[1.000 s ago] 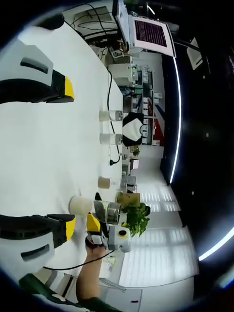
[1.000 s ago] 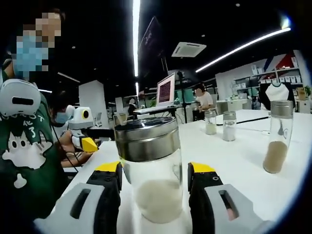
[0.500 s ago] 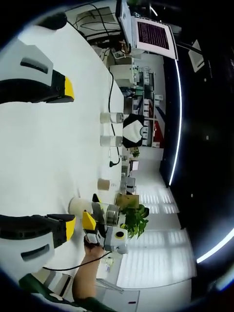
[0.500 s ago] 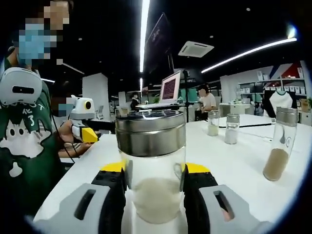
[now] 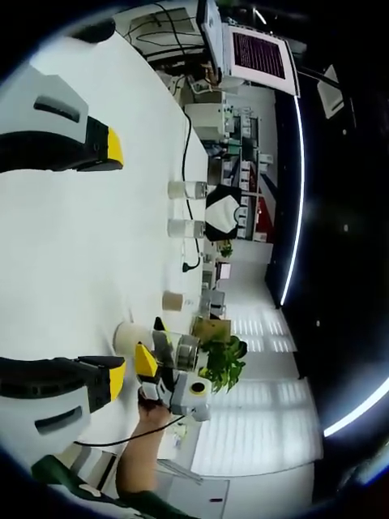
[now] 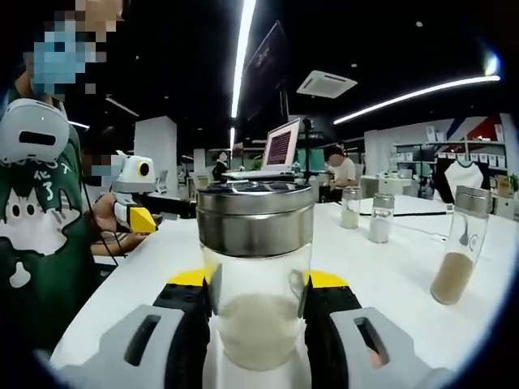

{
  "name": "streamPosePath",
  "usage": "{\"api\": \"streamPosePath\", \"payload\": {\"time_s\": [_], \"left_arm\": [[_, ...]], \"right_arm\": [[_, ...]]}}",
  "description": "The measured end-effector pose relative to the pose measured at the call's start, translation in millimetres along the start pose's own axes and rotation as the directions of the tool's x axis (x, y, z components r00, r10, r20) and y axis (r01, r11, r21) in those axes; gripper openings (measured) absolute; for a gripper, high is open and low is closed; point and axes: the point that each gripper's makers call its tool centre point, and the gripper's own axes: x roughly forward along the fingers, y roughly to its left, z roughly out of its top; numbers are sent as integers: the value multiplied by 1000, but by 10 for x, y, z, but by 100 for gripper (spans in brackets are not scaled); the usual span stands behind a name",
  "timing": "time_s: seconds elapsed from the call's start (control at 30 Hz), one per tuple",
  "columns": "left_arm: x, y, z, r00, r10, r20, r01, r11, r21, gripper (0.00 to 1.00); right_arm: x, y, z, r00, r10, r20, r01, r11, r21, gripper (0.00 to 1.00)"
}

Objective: Rotate the seasoning bottle until the label or dispensing opening points toward the visible target arrow and the bottle remains upright within the marked orientation range

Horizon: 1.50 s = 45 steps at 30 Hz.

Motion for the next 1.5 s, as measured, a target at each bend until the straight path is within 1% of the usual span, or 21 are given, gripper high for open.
{"api": "streamPosePath", "payload": {"time_s": [0.13,0.37,0.63,0.7,0.93,1.1,1.17,1.3,1.47,1.5], "left_arm": [[8,-11,6,1000,-14,14,14,1000,-21,99],[7,-20,21,1000,-10,19,10,1000,-1,100],[10,-19,6,1000,-9,17,9,1000,-10,100],[12,-21,2,1000,-9,15,9,1000,-9,100],[14,-32,0,1000,-8,11,8,1000,-6,100],[29,-61,-22,1000,-15,4,15,1000,-7,100],[32,-66,-27,1000,-16,2,16,1000,-7,100],[33,-66,-34,1000,-19,0,19,1000,-9,100],[13,-22,-13,1000,-11,3,11,1000,-9,100],[10,-16,-13,1000,-9,2,9,1000,-9,100]], "right_arm": [[-1,-15,-2,1000,-29,-7,29,1000,5,43],[-1,-30,-8,997,-75,-10,75,997,11,43],[-10,-45,-19,991,-130,-27,130,991,17,43],[-20,-66,-22,987,-160,-26,161,987,23,43],[-35,-82,-32,973,-230,-32,231,973,26,43],[-49,-105,-43,958,-284,-39,285,958,36,43],[-65,-125,-52,946,-321,-41,322,946,42,43],[-70,-131,-63,931,-362,-53,364,930,44,42],[-87,-156,-86,902,-425,-74,429,902,52,42],[-96,-166,-94,893,-443,-83,448,892,60,42]]}}
